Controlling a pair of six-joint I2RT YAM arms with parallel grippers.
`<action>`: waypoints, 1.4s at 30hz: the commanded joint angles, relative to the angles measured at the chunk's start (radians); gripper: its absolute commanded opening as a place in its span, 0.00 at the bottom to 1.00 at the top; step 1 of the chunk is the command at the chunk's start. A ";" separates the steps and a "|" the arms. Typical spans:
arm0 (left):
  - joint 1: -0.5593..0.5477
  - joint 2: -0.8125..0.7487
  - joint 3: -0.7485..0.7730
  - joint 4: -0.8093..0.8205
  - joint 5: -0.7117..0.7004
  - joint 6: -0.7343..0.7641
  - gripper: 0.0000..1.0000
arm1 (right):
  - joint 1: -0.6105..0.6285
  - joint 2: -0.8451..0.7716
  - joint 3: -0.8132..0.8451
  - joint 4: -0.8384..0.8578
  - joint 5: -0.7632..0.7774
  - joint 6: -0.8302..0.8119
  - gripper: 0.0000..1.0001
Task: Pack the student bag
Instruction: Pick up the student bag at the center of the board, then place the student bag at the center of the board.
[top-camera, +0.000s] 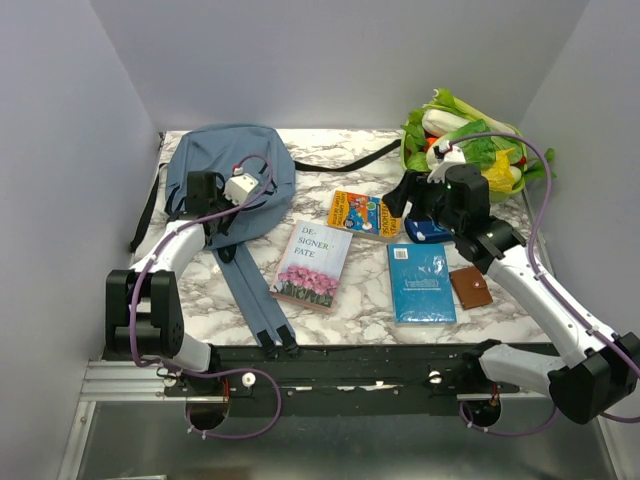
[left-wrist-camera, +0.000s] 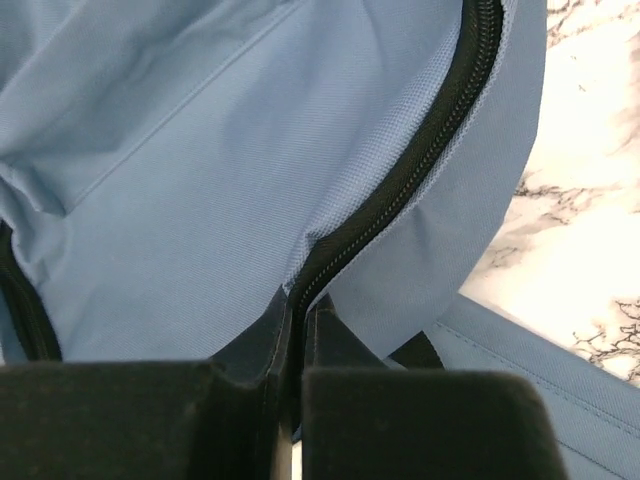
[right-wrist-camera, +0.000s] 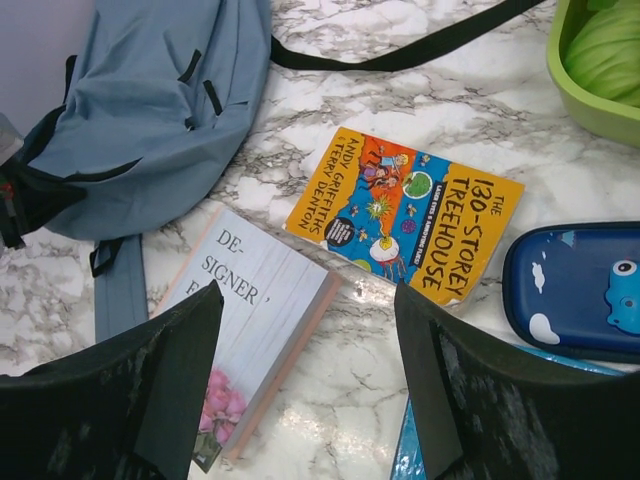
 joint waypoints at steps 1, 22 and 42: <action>0.003 -0.043 0.112 -0.032 -0.015 -0.094 0.00 | 0.001 -0.029 -0.010 0.023 -0.028 -0.013 0.77; -0.038 -0.259 0.591 -0.469 0.355 -0.319 0.00 | 0.001 -0.069 -0.061 0.024 -0.022 -0.018 0.68; -0.503 -0.387 0.233 -0.621 0.455 -0.277 0.99 | 0.003 0.066 -0.027 -0.068 -0.035 0.054 0.76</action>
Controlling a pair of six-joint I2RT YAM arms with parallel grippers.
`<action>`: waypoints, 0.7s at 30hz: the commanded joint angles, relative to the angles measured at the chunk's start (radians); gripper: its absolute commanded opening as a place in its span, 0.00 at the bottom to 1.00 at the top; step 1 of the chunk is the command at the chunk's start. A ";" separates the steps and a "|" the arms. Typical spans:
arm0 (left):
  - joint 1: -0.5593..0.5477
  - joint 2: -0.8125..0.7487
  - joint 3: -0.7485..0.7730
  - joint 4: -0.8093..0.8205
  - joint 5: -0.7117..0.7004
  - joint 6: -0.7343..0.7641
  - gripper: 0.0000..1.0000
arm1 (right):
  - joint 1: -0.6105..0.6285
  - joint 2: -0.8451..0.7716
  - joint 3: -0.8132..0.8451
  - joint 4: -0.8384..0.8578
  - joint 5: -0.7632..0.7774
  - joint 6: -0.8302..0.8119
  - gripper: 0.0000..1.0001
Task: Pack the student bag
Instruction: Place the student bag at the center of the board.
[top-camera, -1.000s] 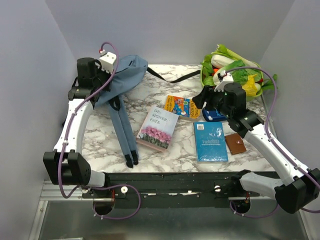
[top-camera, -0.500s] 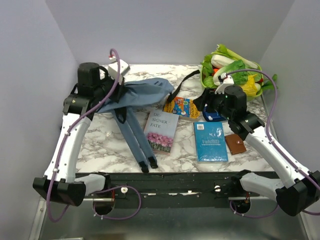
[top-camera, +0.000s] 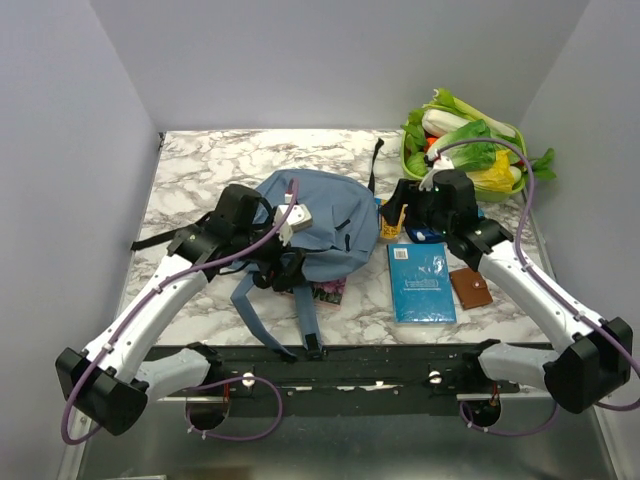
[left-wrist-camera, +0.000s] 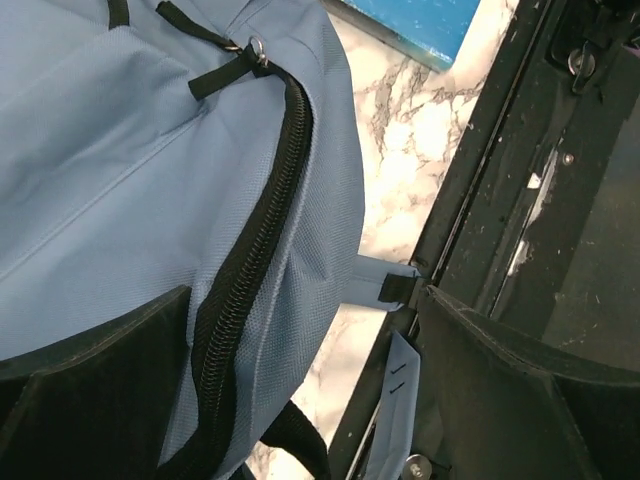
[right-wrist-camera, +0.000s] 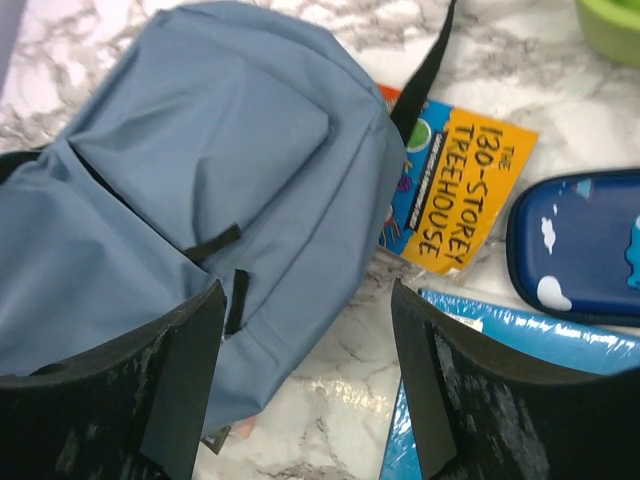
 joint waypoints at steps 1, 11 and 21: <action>-0.006 0.028 0.113 -0.060 0.009 0.053 0.99 | 0.006 0.054 0.015 -0.073 -0.028 0.057 0.76; 0.279 0.256 0.558 -0.326 0.241 0.162 0.99 | 0.110 0.152 -0.072 -0.027 -0.085 0.198 0.77; 0.716 0.312 0.291 -0.252 0.086 0.456 0.98 | 0.126 0.233 -0.106 0.069 -0.123 0.258 0.73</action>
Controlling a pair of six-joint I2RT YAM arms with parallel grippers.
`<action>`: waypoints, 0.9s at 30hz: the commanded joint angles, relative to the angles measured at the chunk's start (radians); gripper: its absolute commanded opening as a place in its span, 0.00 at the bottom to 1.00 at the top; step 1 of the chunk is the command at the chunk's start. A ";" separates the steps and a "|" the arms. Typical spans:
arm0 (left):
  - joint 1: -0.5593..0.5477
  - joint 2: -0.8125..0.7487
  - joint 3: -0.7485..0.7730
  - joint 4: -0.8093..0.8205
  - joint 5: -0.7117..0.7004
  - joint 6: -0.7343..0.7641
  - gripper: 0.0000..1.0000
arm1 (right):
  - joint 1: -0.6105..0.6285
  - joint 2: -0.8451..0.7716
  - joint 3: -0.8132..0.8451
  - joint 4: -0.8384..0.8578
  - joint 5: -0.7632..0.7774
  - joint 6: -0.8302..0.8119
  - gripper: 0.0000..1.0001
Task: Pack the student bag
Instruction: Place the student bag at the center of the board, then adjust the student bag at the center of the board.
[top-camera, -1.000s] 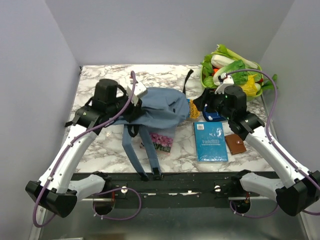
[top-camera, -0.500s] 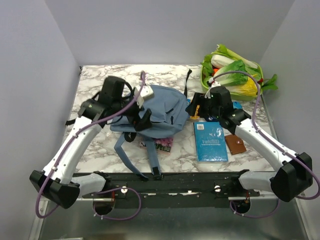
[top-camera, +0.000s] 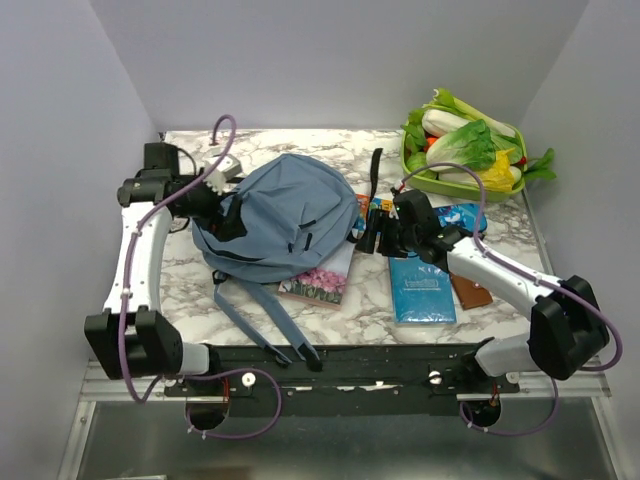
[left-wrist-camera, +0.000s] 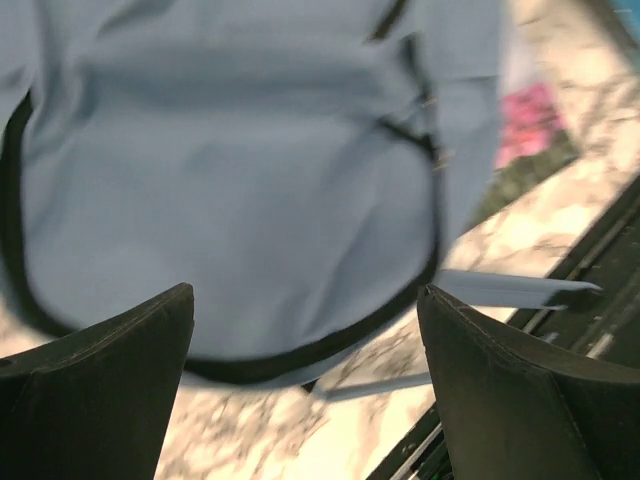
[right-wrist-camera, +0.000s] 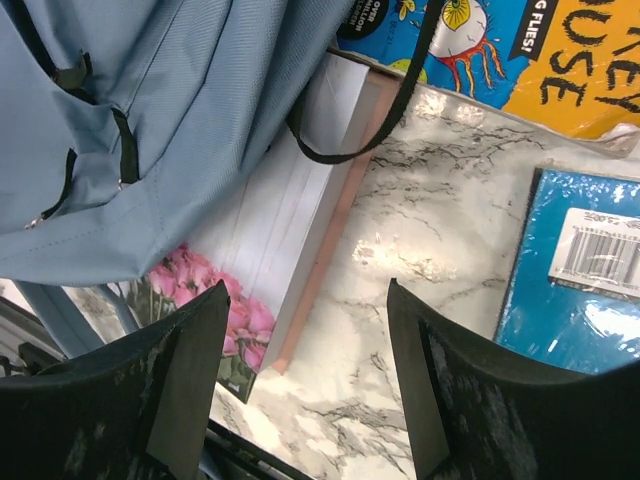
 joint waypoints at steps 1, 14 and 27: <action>0.209 0.103 -0.041 0.094 -0.070 0.078 0.98 | 0.011 0.046 -0.011 0.093 -0.050 0.050 0.73; 0.317 0.182 -0.218 0.224 -0.105 0.068 0.99 | 0.023 0.242 0.167 0.136 0.005 0.093 0.65; 0.337 0.171 -0.370 0.285 -0.058 0.054 0.63 | 0.026 0.397 0.273 0.139 0.032 0.093 0.34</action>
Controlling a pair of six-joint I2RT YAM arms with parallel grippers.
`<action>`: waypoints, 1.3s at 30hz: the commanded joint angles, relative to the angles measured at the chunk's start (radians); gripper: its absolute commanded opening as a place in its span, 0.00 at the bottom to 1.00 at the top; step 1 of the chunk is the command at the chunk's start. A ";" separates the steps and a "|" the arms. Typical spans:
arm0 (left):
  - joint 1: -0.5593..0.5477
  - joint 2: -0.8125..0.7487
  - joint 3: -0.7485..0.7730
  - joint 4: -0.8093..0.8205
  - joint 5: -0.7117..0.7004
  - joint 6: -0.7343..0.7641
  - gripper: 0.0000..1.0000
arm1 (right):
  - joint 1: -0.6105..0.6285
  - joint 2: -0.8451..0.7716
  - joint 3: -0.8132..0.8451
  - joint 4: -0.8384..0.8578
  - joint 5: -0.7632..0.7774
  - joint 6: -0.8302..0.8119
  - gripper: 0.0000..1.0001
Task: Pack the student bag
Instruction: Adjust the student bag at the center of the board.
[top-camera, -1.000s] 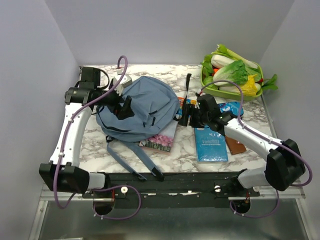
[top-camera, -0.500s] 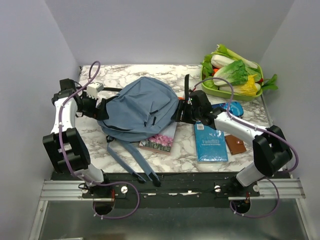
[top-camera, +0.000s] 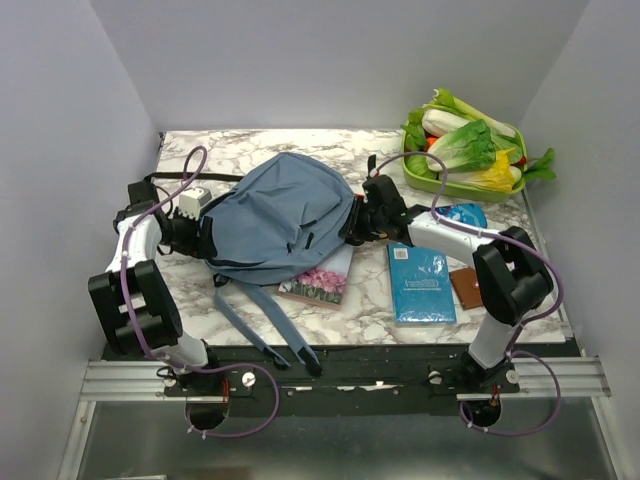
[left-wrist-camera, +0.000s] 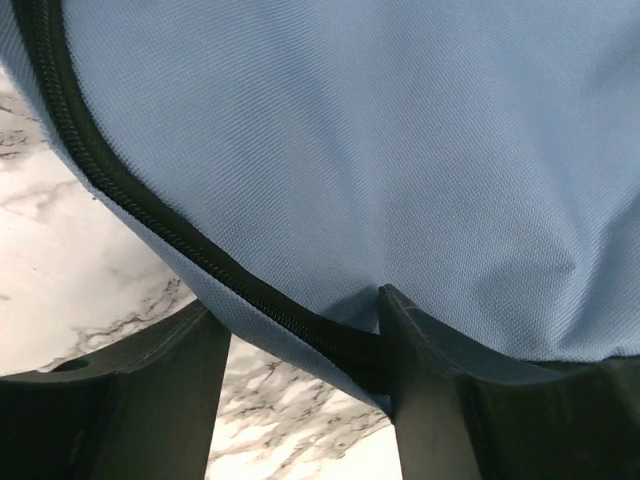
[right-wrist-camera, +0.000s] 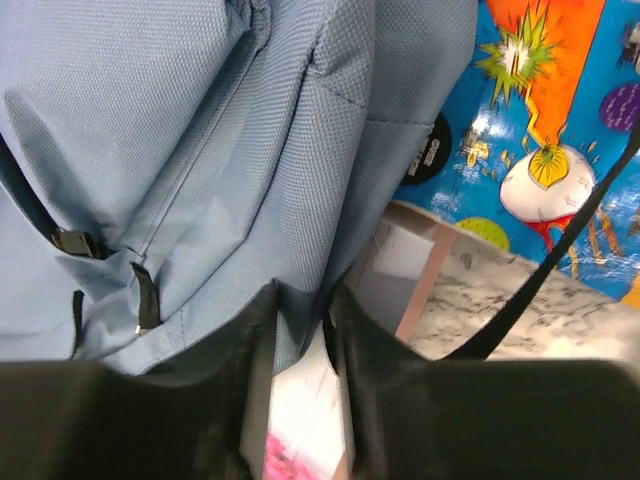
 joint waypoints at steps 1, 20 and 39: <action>0.001 0.000 -0.022 -0.074 0.102 0.062 0.51 | 0.009 0.010 0.068 0.009 0.044 -0.020 0.28; -0.634 -0.336 0.070 -0.377 0.288 0.119 0.22 | 0.011 0.110 0.528 -0.160 0.068 -0.241 0.01; -0.619 -0.276 0.150 -0.106 0.107 -0.141 0.99 | 0.014 -0.118 0.324 -0.209 0.111 -0.247 0.88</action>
